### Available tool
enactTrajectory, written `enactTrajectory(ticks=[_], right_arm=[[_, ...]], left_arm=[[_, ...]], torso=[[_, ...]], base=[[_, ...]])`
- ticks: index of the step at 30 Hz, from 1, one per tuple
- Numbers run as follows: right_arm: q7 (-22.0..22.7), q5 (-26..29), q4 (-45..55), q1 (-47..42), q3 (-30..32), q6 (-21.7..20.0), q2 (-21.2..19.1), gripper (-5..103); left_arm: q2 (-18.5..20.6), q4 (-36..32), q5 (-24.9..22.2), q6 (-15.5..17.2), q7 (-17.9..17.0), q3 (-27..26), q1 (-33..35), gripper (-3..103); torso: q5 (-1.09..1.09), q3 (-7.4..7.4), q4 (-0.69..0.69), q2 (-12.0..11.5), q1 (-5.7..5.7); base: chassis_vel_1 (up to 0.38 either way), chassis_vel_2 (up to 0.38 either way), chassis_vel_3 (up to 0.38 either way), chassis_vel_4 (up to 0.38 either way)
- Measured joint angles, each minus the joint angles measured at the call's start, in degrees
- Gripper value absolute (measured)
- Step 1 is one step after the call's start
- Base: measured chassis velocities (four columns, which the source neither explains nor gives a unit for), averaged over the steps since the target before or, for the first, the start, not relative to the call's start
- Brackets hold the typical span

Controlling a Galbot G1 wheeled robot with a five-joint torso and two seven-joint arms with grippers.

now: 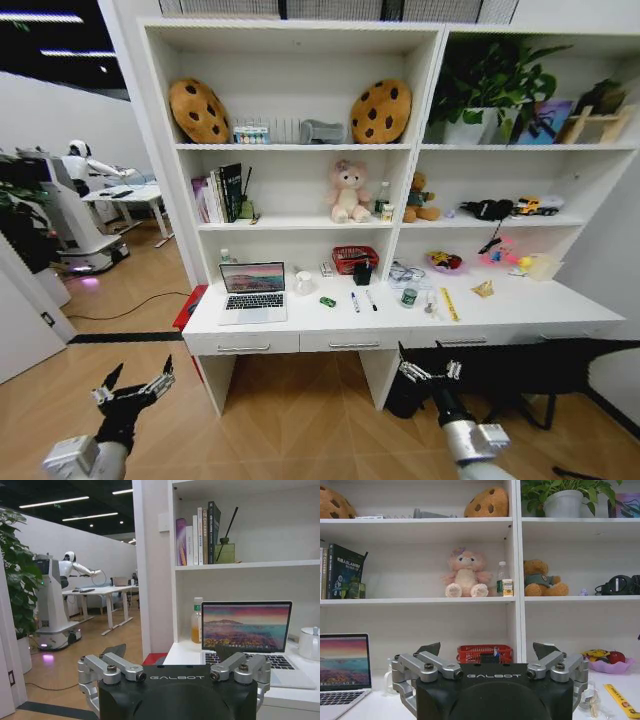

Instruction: Organize the objects on the table.

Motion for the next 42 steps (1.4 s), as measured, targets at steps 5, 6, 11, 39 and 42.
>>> enactTrajectory(ticks=[5, 6, 11, 39, 42], right_arm=[[0.2, 0.2, -0.1, 0.1, 0.1, -0.2, 0.5, 100], [0.2, 0.2, -0.1, 0.1, 0.1, -0.2, 0.5, 100], [0.0, 0.4, -0.2, -0.7, 0.3, -0.2, 1.1, 100], [-0.6, 0.4, -0.3, -1.4, 0.0, -0.7, 1.7, 100], [-0.8, 0.0, -0.2, -1.7, -0.1, -0.4, 2.1, 100]], left_arm=[[-0.7, -0.2, 0.3, -0.1, 0.4, 0.0, 0.3, 100], [-0.7, -0.2, 0.3, -0.1, 0.4, 0.0, 0.3, 100], [-1.5, -0.2, 0.4, -0.2, 0.6, -0.1, 0.5, 100], [-1.0, -0.5, 0.7, -2.2, 3.8, -0.4, 0.8, 99], [-1.1, -0.5, 0.7, -2.2, 3.8, -0.4, 0.8, 99]], torso=[[0.0, 0.0, 0.0, 0.0, 0.0], [0.0, 0.0, 0.0, 0.0, 0.0], [0.0, 0.0, 0.0, 0.0, 0.0], [-0.02, 0.0, 0.0, 0.0, -0.01], [0.02, 0.01, 0.01, 0.0, 0.01]], base=[[0.0, 0.0, 0.0, 0.0], [0.0, 0.0, 0.0, 0.0], [0.0, 0.0, 0.0, 0.0], [-0.043, 0.044, 0.044, -0.047], [-0.203, 0.209, 0.236, -0.235]])
